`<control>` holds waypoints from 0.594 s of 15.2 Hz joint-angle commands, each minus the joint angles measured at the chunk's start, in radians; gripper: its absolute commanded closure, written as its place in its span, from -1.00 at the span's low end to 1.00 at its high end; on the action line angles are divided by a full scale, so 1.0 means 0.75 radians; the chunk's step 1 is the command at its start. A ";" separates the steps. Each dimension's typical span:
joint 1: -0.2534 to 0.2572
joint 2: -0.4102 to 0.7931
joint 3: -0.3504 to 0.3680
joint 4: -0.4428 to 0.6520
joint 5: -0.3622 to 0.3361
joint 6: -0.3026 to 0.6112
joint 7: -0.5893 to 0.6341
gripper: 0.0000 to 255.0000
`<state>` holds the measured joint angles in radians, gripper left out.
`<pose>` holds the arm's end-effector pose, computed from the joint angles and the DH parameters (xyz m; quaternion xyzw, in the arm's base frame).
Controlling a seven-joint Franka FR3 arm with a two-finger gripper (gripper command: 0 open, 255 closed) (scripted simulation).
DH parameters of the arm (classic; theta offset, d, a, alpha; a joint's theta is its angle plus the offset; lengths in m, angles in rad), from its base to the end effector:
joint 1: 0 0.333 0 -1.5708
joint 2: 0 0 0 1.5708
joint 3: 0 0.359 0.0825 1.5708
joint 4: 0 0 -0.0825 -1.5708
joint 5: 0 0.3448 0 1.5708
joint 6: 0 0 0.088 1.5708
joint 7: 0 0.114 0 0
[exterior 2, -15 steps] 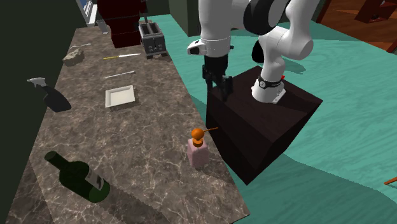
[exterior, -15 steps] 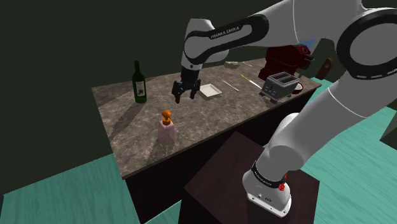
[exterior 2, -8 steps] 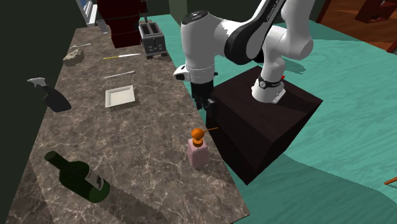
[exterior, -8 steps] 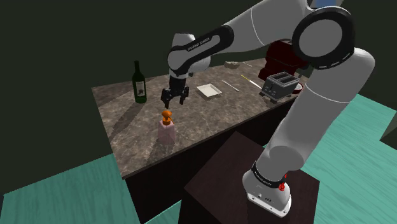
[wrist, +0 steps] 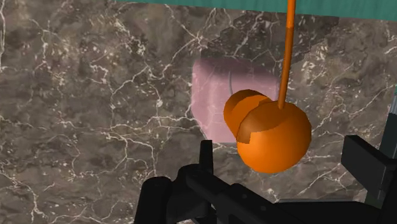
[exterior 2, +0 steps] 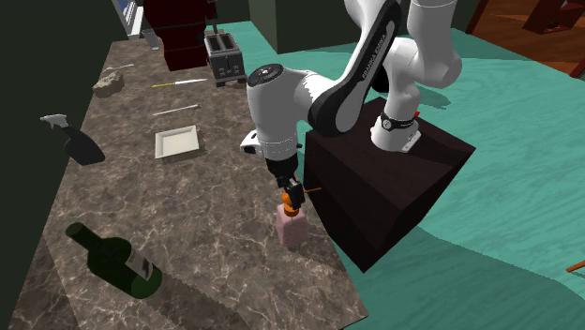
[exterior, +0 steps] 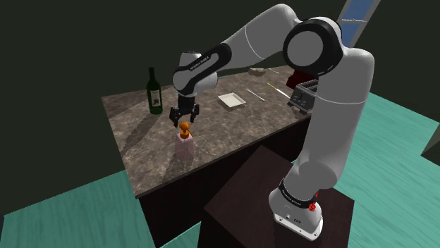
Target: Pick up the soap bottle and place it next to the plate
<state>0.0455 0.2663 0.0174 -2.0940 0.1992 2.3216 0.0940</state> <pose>0.5579 0.0393 0.3540 -0.9935 0.0849 0.0251 0.0719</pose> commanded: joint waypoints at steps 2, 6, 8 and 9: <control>0.002 0.035 0.004 -0.012 0.007 0.048 -0.005 -1.00; 0.005 0.067 0.008 -0.020 0.014 0.088 -0.009 -1.00; 0.005 0.067 0.008 -0.020 0.014 0.088 -0.009 -1.00; 0.005 0.067 0.008 -0.020 0.014 0.088 -0.009 -1.00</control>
<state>0.0492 0.3156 0.0231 -2.1091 0.2093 2.3866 0.0869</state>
